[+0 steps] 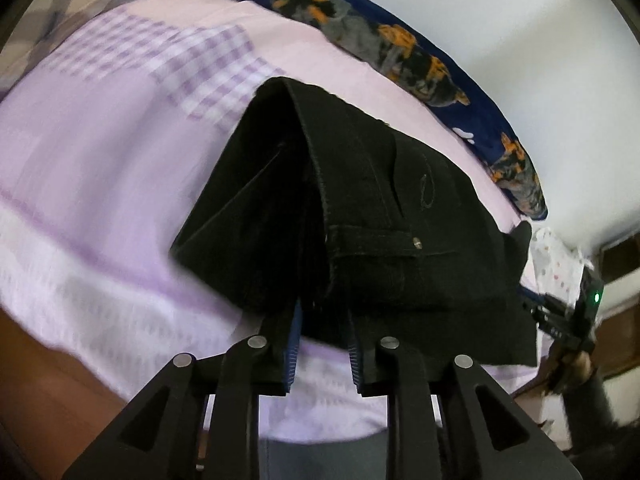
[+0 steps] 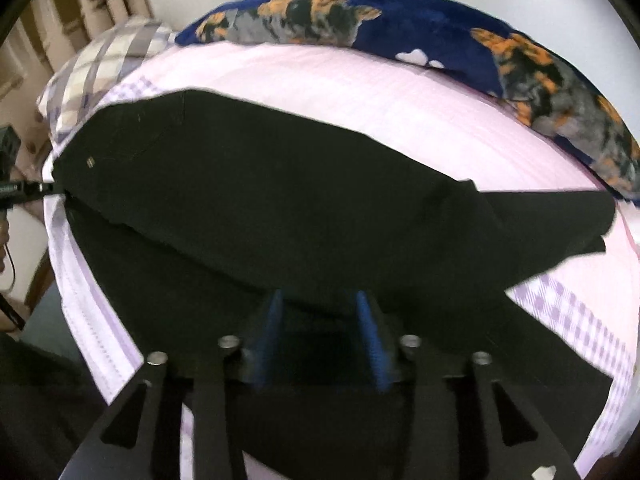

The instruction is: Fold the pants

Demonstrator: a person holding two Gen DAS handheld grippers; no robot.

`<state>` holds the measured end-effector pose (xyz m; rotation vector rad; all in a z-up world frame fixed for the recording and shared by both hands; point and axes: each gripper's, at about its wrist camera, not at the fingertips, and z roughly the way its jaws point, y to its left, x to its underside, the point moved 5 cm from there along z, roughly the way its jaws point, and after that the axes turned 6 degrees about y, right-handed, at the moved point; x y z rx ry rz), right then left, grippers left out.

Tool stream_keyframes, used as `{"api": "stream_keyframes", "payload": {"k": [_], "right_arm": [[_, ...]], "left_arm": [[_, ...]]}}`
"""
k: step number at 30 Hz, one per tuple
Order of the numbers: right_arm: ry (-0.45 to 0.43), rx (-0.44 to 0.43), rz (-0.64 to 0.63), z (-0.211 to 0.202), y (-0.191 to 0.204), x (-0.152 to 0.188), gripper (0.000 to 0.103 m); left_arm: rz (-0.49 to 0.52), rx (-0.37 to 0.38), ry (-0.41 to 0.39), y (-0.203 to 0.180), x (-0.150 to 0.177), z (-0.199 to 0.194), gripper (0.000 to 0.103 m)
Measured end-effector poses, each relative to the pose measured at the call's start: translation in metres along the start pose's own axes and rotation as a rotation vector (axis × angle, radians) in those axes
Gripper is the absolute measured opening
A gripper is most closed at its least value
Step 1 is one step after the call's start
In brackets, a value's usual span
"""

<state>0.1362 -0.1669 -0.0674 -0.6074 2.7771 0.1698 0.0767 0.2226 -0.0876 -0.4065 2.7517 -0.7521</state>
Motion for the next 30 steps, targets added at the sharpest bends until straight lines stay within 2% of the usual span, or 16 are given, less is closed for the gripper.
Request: {"api": "stream_keyframes", "payload": {"k": [2,7,11,14,17,21,23,25,30], "right_arm": [[-0.018,-0.025,0.038,-0.008,-0.002,0.007,0.04],[-0.039,-0.148,0.189,-0.017,-0.01,0.026,0.04],[-0.047,-0.246,0.315,-0.013,-0.012,0.037,0.041],[-0.054,-0.304,0.408,-0.008,-0.015,0.042,0.042],[-0.061,-0.335,0.481,-0.003,-0.02,0.044,0.042],[-0.074,-0.381,0.587,0.007,-0.031,0.047,0.042],[-0.085,-0.405,0.644,0.013,-0.037,0.047,0.042],[-0.104,-0.448,0.714,0.019,-0.042,0.046,0.042],[-0.139,-0.586,0.839,0.037,-0.045,0.04,0.042]], "left_arm": [[-0.035,0.009,-0.008,0.004,0.008,-0.006,0.027],[-0.146,0.18,-0.016,-0.003,0.026,-0.011,0.031],[-0.239,0.286,-0.028,-0.013,0.019,0.002,0.034],[-0.286,0.266,-0.041,-0.011,0.01,0.011,0.034],[-0.301,0.239,-0.062,-0.01,0.005,0.015,0.034],[-0.307,0.239,-0.107,-0.013,0.0,0.016,0.034],[-0.285,0.213,-0.147,-0.016,-0.004,0.012,0.023],[-0.256,0.196,-0.168,-0.023,-0.009,0.006,0.018],[-0.227,0.206,-0.219,-0.04,-0.027,-0.017,0.016]]}}
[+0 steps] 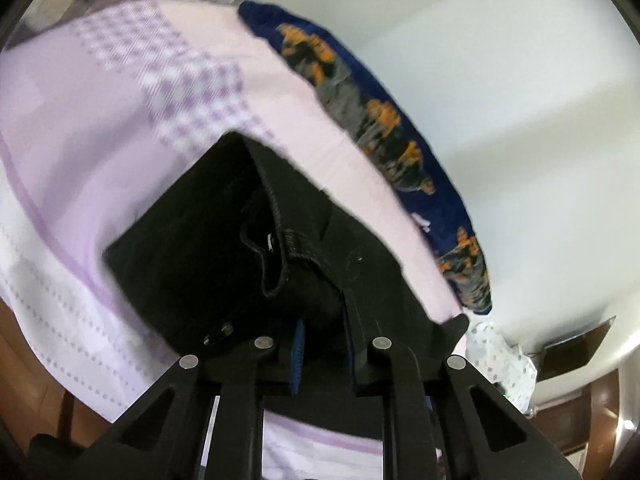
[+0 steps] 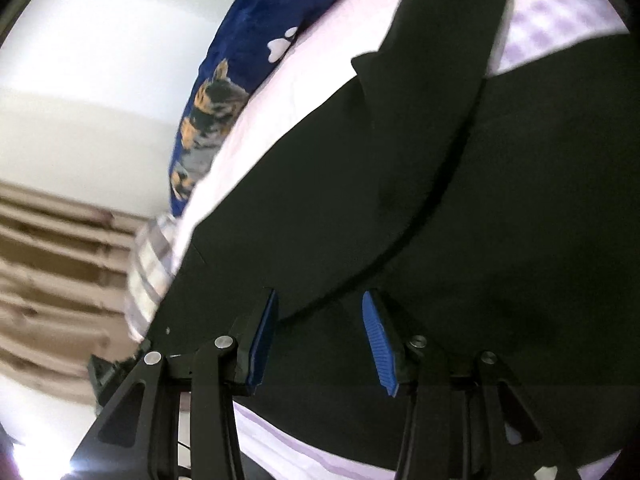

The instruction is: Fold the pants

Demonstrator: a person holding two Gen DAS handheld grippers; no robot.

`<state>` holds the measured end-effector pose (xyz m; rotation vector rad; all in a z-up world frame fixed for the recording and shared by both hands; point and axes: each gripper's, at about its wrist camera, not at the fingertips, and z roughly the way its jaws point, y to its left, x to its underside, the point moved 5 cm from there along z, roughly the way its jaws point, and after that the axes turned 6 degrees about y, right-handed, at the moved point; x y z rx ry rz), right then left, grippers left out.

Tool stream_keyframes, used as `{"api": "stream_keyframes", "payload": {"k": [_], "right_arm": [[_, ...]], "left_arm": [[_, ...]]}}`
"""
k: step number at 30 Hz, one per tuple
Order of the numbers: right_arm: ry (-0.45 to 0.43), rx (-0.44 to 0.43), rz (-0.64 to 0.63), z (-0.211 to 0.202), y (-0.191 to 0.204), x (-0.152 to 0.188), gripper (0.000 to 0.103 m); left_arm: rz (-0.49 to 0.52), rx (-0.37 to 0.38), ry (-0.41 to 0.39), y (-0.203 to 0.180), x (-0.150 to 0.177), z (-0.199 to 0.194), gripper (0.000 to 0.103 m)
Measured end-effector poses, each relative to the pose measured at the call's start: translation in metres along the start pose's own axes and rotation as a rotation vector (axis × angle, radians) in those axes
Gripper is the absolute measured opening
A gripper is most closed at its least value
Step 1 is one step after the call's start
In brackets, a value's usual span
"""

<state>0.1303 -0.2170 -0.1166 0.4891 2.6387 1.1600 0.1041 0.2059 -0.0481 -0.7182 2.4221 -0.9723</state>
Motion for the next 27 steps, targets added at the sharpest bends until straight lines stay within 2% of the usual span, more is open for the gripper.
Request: {"api": "stream_keyframes", "payload": {"k": [2,8,10,11,17,19,27], "right_arm": [[-0.024,-0.025,0.017,0.003,0.002,-0.01,0.042],[-0.138,-0.02,0.08,-0.016,-0.012,-0.053,0.04],[-0.171,-0.005,0.095,-0.027,-0.02,-0.069,0.027],[-0.185,0.009,0.098,-0.034,-0.024,-0.079,0.024],[-0.184,0.055,0.083,-0.043,-0.032,-0.114,0.023],[-0.186,0.074,0.083,-0.042,-0.032,-0.117,0.023],[-0.199,0.037,0.11,-0.063,-0.034,-0.103,0.023]], "left_arm": [[0.009,-0.001,-0.002,-0.008,-0.007,-0.003,0.016],[0.009,-0.039,0.02,-0.006,-0.017,0.0,0.016],[0.014,-0.066,0.026,-0.002,-0.017,0.003,0.016],[0.018,-0.08,0.03,0.0,-0.016,0.005,0.016],[0.041,-0.14,0.068,0.01,-0.014,0.014,0.016],[0.046,-0.154,0.082,0.013,-0.012,0.016,0.016],[0.057,-0.194,0.099,0.021,-0.008,0.019,0.016]]}}
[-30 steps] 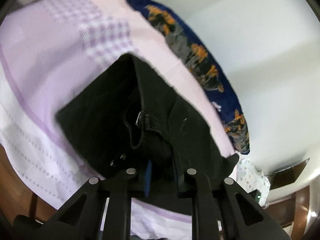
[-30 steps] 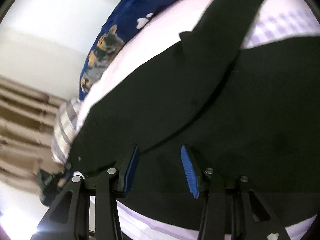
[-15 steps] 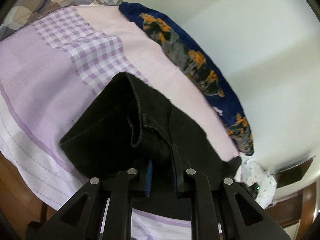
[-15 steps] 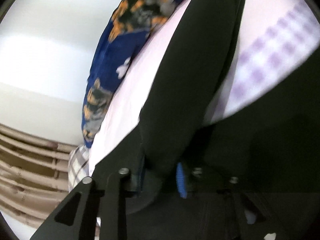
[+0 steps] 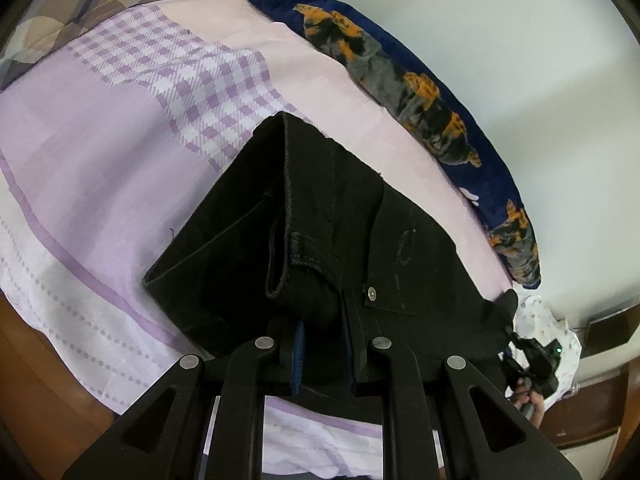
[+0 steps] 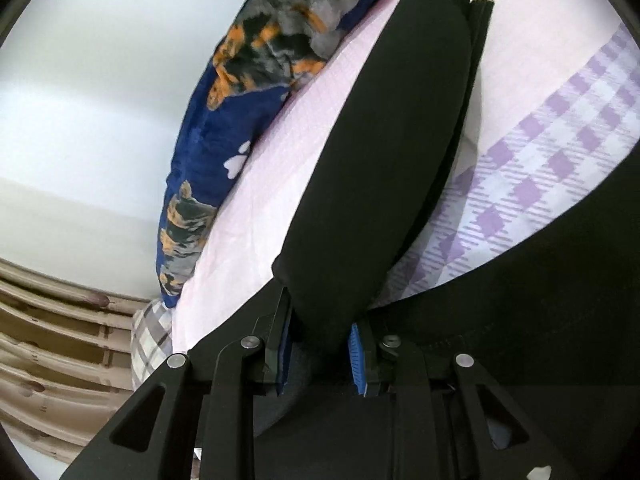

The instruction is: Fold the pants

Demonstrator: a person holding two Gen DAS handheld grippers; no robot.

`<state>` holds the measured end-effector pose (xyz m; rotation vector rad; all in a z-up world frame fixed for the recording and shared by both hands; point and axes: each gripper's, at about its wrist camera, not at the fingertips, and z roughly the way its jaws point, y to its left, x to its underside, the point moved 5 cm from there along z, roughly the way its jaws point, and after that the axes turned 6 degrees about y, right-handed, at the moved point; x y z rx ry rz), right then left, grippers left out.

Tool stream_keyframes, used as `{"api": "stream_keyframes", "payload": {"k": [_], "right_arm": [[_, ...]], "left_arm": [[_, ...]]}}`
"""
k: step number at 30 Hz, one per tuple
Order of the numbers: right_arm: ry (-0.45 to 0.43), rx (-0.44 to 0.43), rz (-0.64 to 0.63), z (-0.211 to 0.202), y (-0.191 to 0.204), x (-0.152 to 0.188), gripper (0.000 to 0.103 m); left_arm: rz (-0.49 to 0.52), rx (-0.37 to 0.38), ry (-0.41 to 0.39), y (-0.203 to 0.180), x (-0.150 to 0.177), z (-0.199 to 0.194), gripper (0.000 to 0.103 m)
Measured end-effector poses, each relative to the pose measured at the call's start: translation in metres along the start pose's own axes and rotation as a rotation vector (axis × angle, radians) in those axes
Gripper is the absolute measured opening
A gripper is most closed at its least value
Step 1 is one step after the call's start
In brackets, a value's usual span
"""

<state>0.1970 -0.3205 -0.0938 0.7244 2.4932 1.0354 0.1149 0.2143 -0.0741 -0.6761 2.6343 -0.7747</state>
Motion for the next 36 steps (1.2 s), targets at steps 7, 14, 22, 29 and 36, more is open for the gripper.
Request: {"api": "stream_keyframes", "payload": {"k": [7,14,22,29,36], "right_arm": [[-0.021,-0.048,0.046,-0.013,-0.004,-0.006,0.019],[-0.069,0.034,0.034,-0.012,-0.001,-0.012,0.006],[-0.129,0.133,-0.131,-0.07,0.037,0.017,0.004],[-0.104,0.206,-0.147,-0.097,0.025,0.079,0.004],[-0.072,0.238,-0.095,-0.108,0.002,0.123,0.003]], "left_arm": [[0.009,-0.013,0.004,0.001,0.001,0.001,0.016],[0.023,-0.03,0.017,0.002,0.003,0.004,0.016],[0.169,-0.042,0.032,-0.006,-0.021,-0.002,0.016],[0.257,-0.1,0.109,0.012,-0.018,0.009,0.016],[0.285,-0.115,0.156,0.029,-0.002,0.012,0.016]]}}
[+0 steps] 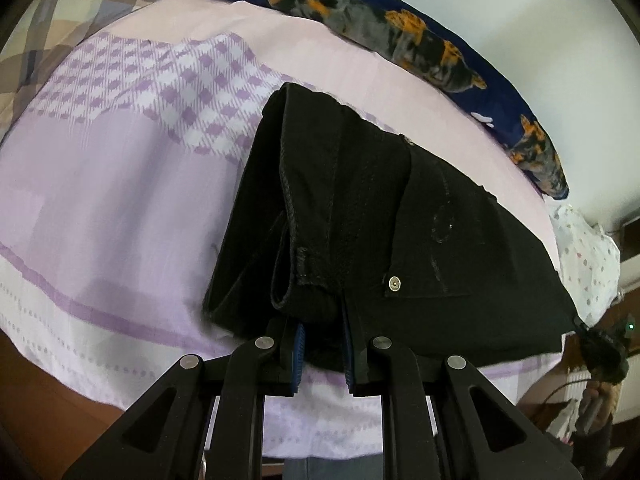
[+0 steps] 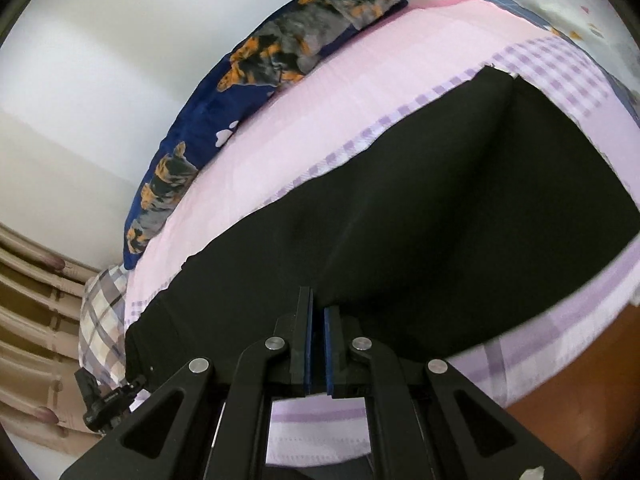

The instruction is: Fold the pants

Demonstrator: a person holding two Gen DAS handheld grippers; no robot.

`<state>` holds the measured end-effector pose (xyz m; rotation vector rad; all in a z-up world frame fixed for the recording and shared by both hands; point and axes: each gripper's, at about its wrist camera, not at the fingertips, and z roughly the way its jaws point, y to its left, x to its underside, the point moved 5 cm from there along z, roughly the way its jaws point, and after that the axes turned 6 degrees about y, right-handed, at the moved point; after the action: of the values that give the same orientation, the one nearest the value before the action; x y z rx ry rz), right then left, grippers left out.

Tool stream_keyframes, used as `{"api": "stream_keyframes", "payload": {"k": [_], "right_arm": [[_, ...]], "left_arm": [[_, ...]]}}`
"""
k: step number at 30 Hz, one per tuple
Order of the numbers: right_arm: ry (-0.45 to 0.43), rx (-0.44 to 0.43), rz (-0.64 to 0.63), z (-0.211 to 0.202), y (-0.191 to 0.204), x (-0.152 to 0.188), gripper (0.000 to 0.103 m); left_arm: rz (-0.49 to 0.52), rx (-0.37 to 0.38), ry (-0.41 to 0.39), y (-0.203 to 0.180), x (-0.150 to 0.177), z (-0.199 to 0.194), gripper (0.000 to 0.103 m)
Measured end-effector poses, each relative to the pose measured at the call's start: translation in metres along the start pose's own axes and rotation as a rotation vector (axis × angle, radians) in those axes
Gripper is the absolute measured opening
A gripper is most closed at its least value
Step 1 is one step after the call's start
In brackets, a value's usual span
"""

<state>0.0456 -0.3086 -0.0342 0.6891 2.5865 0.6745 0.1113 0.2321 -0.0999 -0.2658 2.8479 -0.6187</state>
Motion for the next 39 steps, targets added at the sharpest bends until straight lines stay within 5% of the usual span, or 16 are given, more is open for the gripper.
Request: {"api": "stream_keyframes", "payload": {"k": [10,16,19,22,25,29,34,39], "right_arm": [[0.088,0.054,0.031,0.027,-0.026,0.031,0.003],[0.101,0.004,0.059,0.033,-0.034,0.032,0.003],[0.097,-0.037,0.069,0.029,-0.032,0.028,0.003],[0.101,-0.07,0.077,0.029,-0.029,0.023,0.004],[0.108,-0.122,0.115,0.029,-0.03,0.021,0.005],[0.112,-0.187,0.155,0.027,-0.029,0.016,0.005],[0.114,-0.221,0.146,0.024,-0.018,0.003,0.005],[0.112,-0.237,0.126,0.022,-0.009,-0.009,0.005]], "left_arm": [[0.022,-0.006,0.019,0.012,0.003,0.008,0.018],[0.039,-0.138,-0.003,0.008,0.012,-0.009,0.039],[0.055,-0.211,-0.02,0.011,0.019,-0.022,0.041],[0.046,-0.296,-0.093,0.011,0.025,-0.049,0.041],[0.142,-0.311,-0.195,-0.024,0.028,-0.071,0.041],[0.373,-0.186,-0.203,-0.107,0.041,-0.055,0.042],[0.633,0.032,-0.087,-0.223,0.068,0.008,0.043],[0.794,0.116,0.015,-0.305,0.094,0.061,0.043]]}}
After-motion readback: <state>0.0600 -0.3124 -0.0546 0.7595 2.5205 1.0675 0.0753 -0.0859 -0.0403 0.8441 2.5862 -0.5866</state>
